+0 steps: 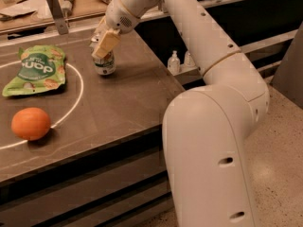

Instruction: Move 7up can near green rice chip bag

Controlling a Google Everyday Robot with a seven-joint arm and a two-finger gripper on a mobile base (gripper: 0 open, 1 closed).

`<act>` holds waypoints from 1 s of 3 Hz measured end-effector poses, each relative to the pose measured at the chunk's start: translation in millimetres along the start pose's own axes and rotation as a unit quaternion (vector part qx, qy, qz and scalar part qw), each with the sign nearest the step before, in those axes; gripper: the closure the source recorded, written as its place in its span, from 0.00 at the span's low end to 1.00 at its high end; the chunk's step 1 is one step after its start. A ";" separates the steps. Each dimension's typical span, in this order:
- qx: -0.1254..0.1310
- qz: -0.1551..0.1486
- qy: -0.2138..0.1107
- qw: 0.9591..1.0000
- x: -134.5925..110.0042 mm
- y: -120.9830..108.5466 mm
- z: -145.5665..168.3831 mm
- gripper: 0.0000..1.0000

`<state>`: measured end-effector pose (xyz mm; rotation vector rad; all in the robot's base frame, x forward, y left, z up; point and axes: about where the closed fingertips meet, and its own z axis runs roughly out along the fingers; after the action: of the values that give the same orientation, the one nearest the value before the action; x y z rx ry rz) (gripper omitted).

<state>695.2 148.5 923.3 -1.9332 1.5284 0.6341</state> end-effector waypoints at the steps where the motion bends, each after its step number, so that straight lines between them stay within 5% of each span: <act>1: 0.007 -0.029 -0.007 1.000 -24.8 -6.9 0.7 1.00; 3: 0.042 -0.029 -0.011 0.999 -41.3 -24.4 4.5 1.00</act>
Offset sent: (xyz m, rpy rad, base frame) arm 0.0107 0.0288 0.0423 0.0328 -0.1130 -0.0058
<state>709.5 184.5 952.1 -1.8930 1.4579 0.5550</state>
